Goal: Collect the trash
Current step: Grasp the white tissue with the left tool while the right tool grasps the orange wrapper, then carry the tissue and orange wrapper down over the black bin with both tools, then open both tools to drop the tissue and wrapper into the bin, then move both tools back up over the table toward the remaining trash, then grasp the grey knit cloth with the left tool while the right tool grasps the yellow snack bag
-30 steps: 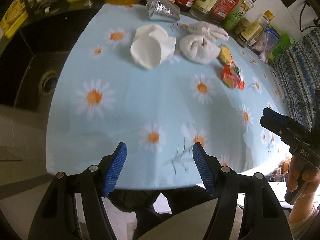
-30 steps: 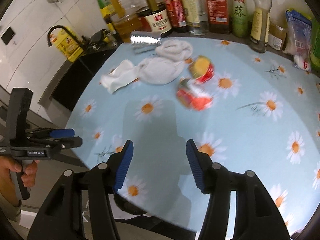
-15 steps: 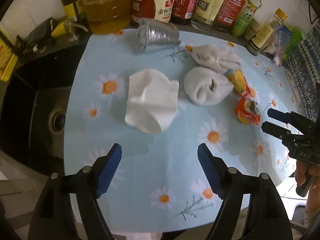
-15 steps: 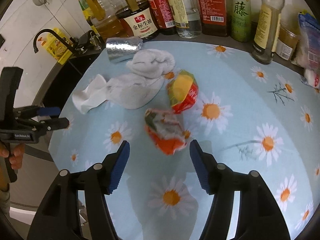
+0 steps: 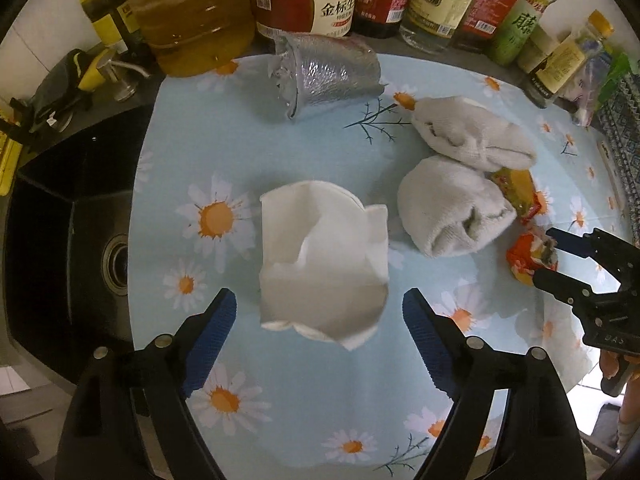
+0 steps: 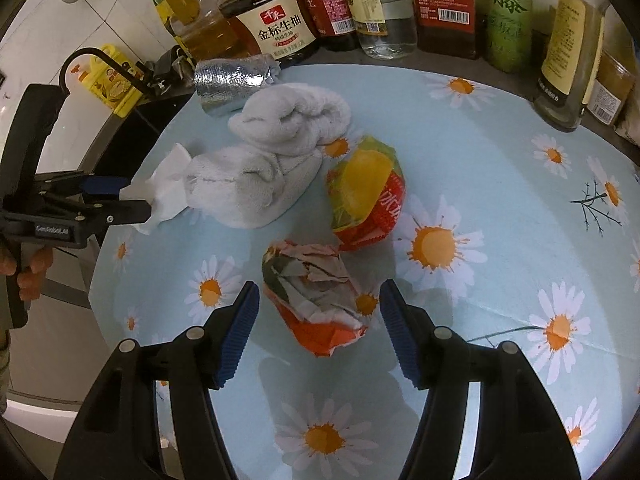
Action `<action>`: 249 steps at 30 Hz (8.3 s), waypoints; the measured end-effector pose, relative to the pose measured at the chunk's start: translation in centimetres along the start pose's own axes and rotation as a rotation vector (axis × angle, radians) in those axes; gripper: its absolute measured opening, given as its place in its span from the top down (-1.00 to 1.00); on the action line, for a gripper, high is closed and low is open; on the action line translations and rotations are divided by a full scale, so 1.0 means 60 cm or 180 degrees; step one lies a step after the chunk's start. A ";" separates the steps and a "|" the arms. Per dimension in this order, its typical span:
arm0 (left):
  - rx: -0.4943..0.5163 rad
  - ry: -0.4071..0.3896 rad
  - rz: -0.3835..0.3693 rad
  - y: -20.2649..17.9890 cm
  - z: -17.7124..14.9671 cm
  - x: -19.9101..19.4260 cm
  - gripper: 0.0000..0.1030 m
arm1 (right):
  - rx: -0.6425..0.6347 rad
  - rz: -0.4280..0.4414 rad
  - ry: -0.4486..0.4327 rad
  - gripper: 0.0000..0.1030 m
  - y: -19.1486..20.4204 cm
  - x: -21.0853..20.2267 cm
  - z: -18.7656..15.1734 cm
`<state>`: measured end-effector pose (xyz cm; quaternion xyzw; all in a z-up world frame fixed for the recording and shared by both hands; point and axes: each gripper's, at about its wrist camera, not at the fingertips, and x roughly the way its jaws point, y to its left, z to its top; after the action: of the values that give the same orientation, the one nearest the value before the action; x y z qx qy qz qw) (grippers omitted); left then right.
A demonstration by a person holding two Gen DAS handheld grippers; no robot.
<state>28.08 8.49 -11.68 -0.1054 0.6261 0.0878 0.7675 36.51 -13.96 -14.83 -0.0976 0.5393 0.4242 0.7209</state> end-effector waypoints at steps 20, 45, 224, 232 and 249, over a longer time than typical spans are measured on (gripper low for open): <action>0.0133 0.0095 -0.0055 -0.004 0.004 0.041 -0.31 | -0.0141 -0.0093 -0.0067 0.16 0.017 -0.003 -0.009; 0.0099 -0.0139 -0.0239 -0.016 -0.124 -0.025 -0.30 | -0.0137 -0.0101 -0.0245 0.16 0.109 -0.059 -0.094; -0.0139 -0.0052 -0.0229 -0.151 0.071 0.075 -0.35 | -0.0700 -0.0250 -0.0148 0.04 -0.049 0.011 0.082; -0.0140 -0.0139 -0.0220 -0.156 0.066 0.066 0.07 | -0.0611 -0.0224 -0.0207 0.04 -0.044 -0.006 0.063; -0.0100 -0.0313 -0.0263 -0.129 -0.034 -0.009 0.19 | -0.0619 -0.0265 -0.0350 0.04 0.036 -0.055 0.011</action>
<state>28.13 0.49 -11.16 -0.1387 0.5813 0.0709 0.7987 35.21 -13.90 -11.05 -0.1660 0.4508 0.4489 0.7535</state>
